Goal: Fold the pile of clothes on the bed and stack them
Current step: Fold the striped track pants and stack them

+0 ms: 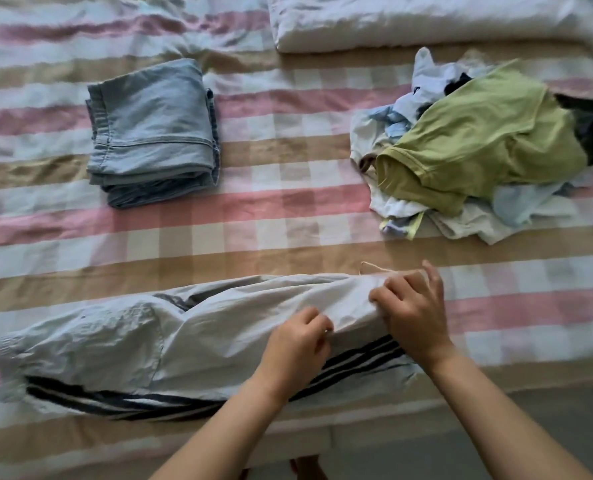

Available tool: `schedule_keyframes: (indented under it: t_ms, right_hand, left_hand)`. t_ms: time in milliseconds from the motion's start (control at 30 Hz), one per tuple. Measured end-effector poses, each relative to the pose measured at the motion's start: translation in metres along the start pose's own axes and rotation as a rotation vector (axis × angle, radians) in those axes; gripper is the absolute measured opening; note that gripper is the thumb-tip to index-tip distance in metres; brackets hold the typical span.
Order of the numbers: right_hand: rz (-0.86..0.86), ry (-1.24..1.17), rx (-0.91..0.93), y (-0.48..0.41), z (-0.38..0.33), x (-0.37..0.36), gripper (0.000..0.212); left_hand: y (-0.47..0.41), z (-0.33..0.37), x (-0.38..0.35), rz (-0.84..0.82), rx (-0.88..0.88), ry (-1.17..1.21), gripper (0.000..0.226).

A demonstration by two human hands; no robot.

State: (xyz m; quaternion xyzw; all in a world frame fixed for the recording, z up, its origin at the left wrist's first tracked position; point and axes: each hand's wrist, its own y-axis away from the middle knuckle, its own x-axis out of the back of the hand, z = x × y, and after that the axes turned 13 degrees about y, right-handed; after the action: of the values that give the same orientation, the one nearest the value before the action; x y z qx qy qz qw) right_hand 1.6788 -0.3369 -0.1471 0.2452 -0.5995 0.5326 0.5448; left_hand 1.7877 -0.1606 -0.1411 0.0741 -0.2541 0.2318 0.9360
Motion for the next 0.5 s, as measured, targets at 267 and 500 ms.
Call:
schedule_keyframes:
  t_ms: [267, 500]
  right_hand:
    - [-0.201, 0.011, -0.126, 0.130, -0.013, 0.007, 0.023]
    - [-0.414, -0.130, -0.145, 0.151, -0.018, 0.002, 0.032]
  left_hand:
    - [0.049, 0.004, -0.056, -0.400, -0.116, -0.162, 0.021]
    - [0.051, -0.015, -0.074, -0.695, 0.059, -0.343, 0.024]
